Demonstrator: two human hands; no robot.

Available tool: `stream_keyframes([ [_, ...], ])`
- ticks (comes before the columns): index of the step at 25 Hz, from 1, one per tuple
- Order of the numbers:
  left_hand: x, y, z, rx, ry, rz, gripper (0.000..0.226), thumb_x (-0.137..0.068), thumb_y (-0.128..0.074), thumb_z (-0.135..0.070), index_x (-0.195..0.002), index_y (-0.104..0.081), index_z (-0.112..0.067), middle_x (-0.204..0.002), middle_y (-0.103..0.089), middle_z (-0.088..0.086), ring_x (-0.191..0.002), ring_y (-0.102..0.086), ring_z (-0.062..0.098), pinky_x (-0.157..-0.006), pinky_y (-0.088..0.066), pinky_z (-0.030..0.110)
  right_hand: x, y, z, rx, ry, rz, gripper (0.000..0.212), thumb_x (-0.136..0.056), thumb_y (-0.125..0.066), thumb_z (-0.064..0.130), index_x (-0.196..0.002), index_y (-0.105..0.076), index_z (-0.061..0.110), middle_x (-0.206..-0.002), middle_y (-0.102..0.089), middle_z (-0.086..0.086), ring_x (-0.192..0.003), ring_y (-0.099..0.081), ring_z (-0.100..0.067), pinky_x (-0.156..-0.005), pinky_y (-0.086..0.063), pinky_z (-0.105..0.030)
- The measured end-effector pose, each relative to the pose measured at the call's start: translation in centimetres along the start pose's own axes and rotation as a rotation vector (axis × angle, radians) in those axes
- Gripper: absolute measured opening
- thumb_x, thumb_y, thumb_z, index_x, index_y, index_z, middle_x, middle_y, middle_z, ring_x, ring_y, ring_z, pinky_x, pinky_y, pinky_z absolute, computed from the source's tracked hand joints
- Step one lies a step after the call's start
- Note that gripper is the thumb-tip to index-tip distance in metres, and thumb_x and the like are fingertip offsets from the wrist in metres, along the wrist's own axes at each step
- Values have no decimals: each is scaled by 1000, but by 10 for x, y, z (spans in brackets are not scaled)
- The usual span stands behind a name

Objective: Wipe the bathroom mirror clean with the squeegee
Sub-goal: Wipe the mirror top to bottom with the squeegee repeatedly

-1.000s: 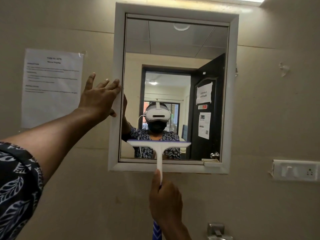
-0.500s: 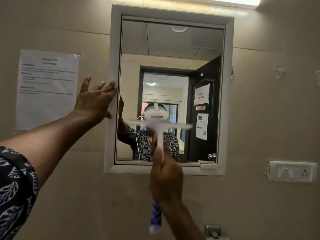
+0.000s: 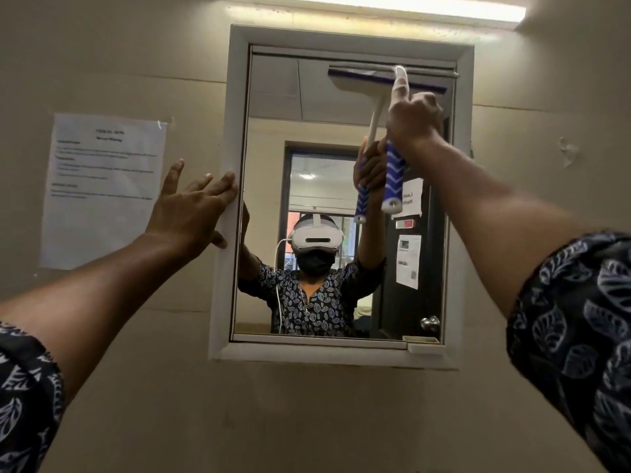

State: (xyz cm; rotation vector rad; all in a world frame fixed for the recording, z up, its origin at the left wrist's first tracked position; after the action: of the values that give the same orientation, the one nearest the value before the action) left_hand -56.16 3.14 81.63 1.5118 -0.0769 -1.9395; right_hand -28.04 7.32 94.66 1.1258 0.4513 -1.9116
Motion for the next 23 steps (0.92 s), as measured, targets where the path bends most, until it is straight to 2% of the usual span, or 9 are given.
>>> stream_keyframes([
  [2,1,1,0,0,1,-1,95,-74,-72,-38,-149,-16,-21,-157,-12,-3,-143,-22,23,-116,8,50,-13,2,2,46,12,32,38,-98,-24,44,-66,-24,23,-66,-18,6,-55,-15,-4,-50,-22,-26],
  [6,1,3,0,-7,-2,-3,94,-74,-71,-38,-149,-15,-21,-157,-11,-3,-143,-22,23,-115,8,49,-24,2,3,117,15,111,41,-99,-21,41,-65,-27,19,-66,-21,5,-55,-18,-5,-50,-23,-26],
  [10,3,5,-2,3,-5,-21,96,-73,-72,-38,-149,-16,-20,-157,-12,-2,-143,-22,23,-115,8,49,-7,6,-5,7,22,128,43,-99,-21,42,-105,-48,10,-68,-32,2,-57,-30,-5,-51,-28,-19],
  [11,3,6,-2,9,-6,-24,96,-72,-73,-38,-149,-17,-20,-157,-13,-1,-143,-22,23,-115,8,49,4,4,-11,-74,35,147,45,-99,-22,44,-101,-51,10,-69,-40,0,-57,-37,-6,-53,-32,-16],
  [14,3,8,-4,29,-6,-38,95,-72,-74,-36,-148,-20,-18,-156,-15,0,-143,-22,24,-115,7,48,52,-3,-42,-196,66,162,49,-99,-23,45,-72,-50,14,-62,-54,-8,-51,-51,-18,-52,-43,-29],
  [17,3,10,-5,33,-14,-61,94,-71,-75,-35,-147,-23,-16,-156,-17,2,-143,-22,25,-115,7,48,114,-18,-84,-191,-2,200,61,-97,-20,50,-75,-57,6,-69,-65,-19,-57,-64,-31,-57,-56,-41],
  [19,3,10,-6,41,-23,-89,93,-69,-78,-31,-146,-27,-14,-155,-21,5,-142,-24,27,-115,6,48,161,-27,-112,-179,-36,196,67,-91,-16,59,-81,-59,9,-70,-66,-17,-62,-66,-30,-60,-58,-44],
  [21,3,9,-6,41,-33,-127,94,-65,-82,-27,-143,-33,-11,-152,-27,8,-140,-28,30,-114,6,47,206,-33,-140,-141,-64,198,71,-83,-11,66,-87,-61,16,-70,-65,-4,-61,-64,-12,-55,-56,-32],
  [23,2,7,-5,28,-34,-141,95,-60,-85,-26,-141,-37,-9,-151,-30,10,-138,-32,32,-112,12,43,250,-36,-164,-127,-125,232,61,-81,-13,66,-84,-58,25,-62,-58,6,-52,-57,1,-43,-42,-12],
])
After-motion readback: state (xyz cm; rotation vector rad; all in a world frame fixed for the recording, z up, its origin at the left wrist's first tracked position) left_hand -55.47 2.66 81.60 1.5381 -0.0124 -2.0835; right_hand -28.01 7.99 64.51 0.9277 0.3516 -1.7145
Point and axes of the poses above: each hand's wrist, its own x-axis away from the middle knuckle, its own y-axis out of the back of the hand, z = x × y, the point moved 4 cm from there along -x, towards the middle knuckle
